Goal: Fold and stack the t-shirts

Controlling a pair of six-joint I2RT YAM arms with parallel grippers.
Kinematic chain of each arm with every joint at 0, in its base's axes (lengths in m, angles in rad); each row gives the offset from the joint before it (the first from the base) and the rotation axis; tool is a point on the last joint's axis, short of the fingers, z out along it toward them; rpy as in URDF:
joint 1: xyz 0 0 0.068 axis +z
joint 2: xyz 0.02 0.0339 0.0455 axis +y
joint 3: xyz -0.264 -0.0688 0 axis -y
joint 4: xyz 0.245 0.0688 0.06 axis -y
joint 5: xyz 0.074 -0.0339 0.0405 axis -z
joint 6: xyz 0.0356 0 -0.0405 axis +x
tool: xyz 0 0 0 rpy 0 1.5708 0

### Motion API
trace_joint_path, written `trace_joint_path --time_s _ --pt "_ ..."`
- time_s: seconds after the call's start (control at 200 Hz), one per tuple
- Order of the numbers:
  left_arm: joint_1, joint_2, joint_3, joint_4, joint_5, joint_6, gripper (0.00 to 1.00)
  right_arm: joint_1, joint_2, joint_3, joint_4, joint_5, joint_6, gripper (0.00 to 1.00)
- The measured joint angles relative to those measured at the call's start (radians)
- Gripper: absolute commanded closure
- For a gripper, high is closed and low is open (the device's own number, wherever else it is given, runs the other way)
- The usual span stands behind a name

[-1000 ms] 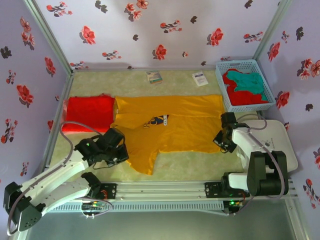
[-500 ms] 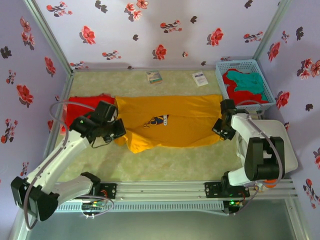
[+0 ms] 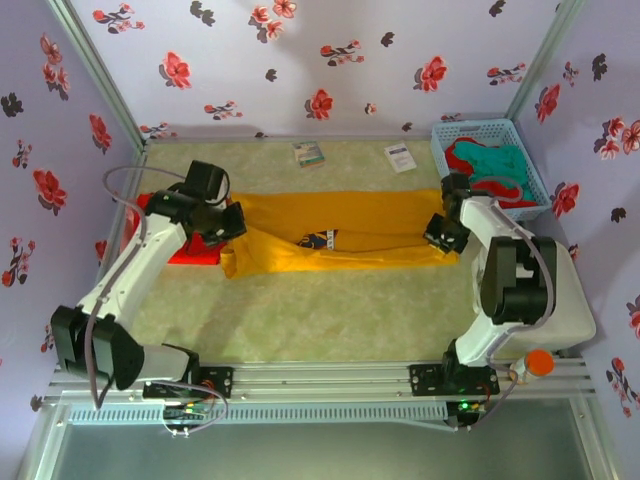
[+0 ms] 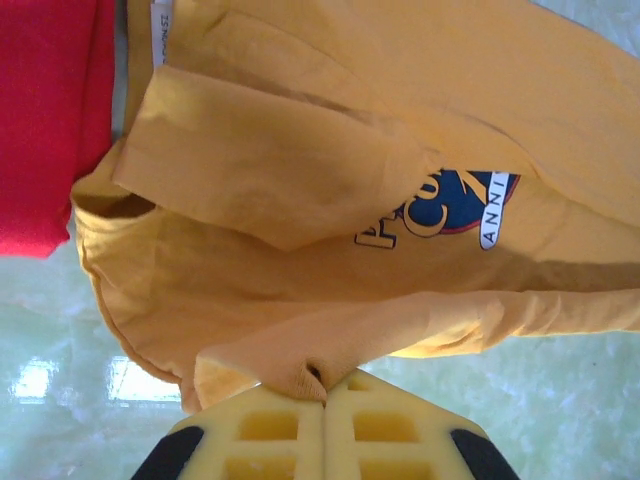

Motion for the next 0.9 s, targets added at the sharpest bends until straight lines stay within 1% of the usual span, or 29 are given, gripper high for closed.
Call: trace_joint_path --time_s 0.09,0.15,0.19,0.225,0.3,0.36,0.555,0.705,0.9 --pt "0.008 0.040 0.017 0.010 0.005 0.018 1.00 -0.002 0.039 0.039 -0.002 -0.009 -0.008 0.90" --pt "0.010 0.064 0.027 0.014 0.005 0.029 1.00 -0.003 0.062 0.060 -0.004 -0.011 -0.010 0.88" --pt "0.011 0.079 0.033 0.018 0.006 0.034 1.00 -0.004 0.074 0.072 -0.007 -0.011 -0.016 0.81" --pt "0.011 0.091 0.038 0.021 0.006 0.039 1.00 -0.005 0.085 0.082 -0.010 -0.011 -0.023 0.73" --pt "0.014 0.116 0.049 0.026 0.009 0.048 1.00 -0.006 0.106 0.099 -0.014 -0.011 -0.025 0.61" --pt "0.018 0.137 0.061 0.030 0.013 0.057 1.00 -0.006 0.117 0.104 -0.015 -0.010 -0.037 0.49" --pt "0.032 0.199 0.129 0.035 0.023 0.074 1.00 -0.006 0.106 0.103 -0.018 -0.011 -0.047 0.28" --pt "0.054 0.244 0.179 0.042 0.035 0.080 1.00 -0.005 0.042 0.074 -0.012 -0.011 -0.052 0.22" --pt "0.075 0.332 0.229 0.058 0.052 0.081 1.00 -0.005 -0.020 0.017 0.002 -0.011 -0.052 0.20"
